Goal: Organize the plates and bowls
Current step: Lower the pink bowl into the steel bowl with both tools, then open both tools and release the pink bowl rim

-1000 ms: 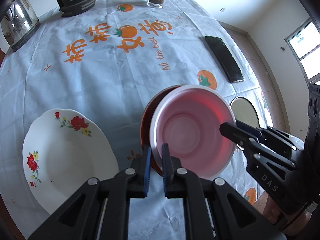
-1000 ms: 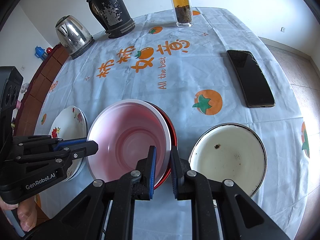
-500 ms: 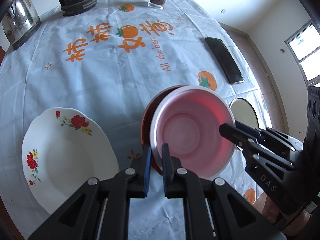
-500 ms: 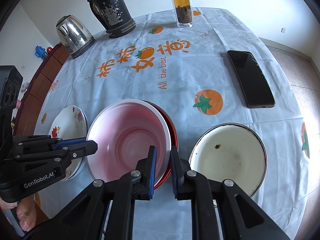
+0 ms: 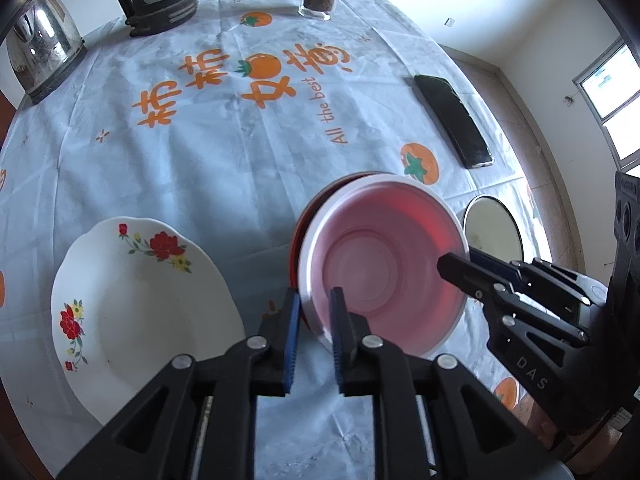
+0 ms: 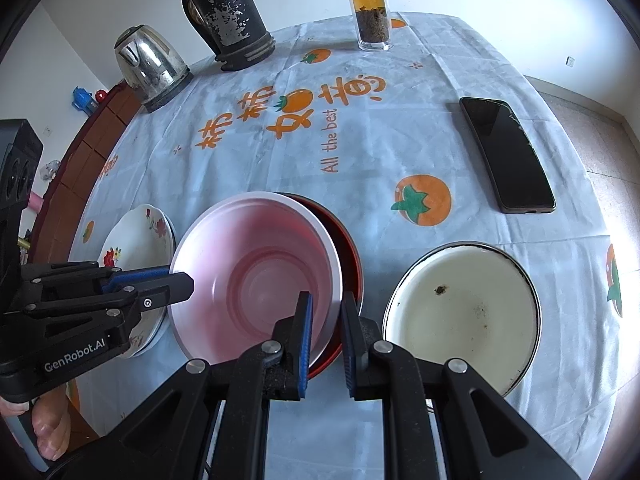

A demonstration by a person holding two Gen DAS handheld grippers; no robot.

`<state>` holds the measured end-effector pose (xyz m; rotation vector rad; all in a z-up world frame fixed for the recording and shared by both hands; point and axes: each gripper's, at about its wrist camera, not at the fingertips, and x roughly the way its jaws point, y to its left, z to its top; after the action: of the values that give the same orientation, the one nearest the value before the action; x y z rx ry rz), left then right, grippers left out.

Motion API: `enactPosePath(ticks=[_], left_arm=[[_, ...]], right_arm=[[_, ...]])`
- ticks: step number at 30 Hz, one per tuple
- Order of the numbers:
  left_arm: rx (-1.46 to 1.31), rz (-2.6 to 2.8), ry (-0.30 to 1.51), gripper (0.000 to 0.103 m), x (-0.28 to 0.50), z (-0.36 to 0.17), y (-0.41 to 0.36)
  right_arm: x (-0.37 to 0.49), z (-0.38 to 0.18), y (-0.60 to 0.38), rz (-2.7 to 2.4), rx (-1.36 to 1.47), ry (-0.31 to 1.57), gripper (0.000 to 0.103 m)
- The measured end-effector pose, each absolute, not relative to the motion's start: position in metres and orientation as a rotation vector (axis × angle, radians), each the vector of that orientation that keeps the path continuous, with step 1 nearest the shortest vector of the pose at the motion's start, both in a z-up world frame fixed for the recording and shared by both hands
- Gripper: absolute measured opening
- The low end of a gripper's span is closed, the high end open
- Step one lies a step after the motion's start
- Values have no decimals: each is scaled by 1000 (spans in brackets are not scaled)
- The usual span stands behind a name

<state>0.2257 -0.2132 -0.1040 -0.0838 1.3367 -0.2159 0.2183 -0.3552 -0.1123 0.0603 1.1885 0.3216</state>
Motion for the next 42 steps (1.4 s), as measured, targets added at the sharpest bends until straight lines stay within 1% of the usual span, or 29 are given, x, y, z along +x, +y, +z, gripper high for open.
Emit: enactPosePath(ticks=[1, 4, 5, 6, 13, 15, 17, 42], left_arm=[[-87, -214, 1336, 21, 225, -104, -213], [-85, -203, 1329, 32, 225, -103, -213], [-88, -199, 1326, 39, 225, -102, -212], [-91, -196, 1323, 42, 225, -102, -211], [-98, -185, 1321, 42, 226, -101, -207], [-101, -182, 1321, 45, 226, -101, -207], [-102, -182, 1321, 46, 226, -101, -207], [-107, -174, 1332, 50, 225, -103, -206]], right_arm=[[218, -113, -355, 323, 59, 1191, 15], [217, -114, -353, 324, 52, 1191, 15], [216, -114, -354, 323, 52, 1188, 15], [216, -113, -354, 322, 53, 1183, 15], [216, -114, -354, 327, 47, 1186, 15], [216, -114, -354, 327, 46, 1185, 15], [216, -114, -354, 327, 44, 1185, 15], [213, -110, -348, 310, -19, 1147, 15]])
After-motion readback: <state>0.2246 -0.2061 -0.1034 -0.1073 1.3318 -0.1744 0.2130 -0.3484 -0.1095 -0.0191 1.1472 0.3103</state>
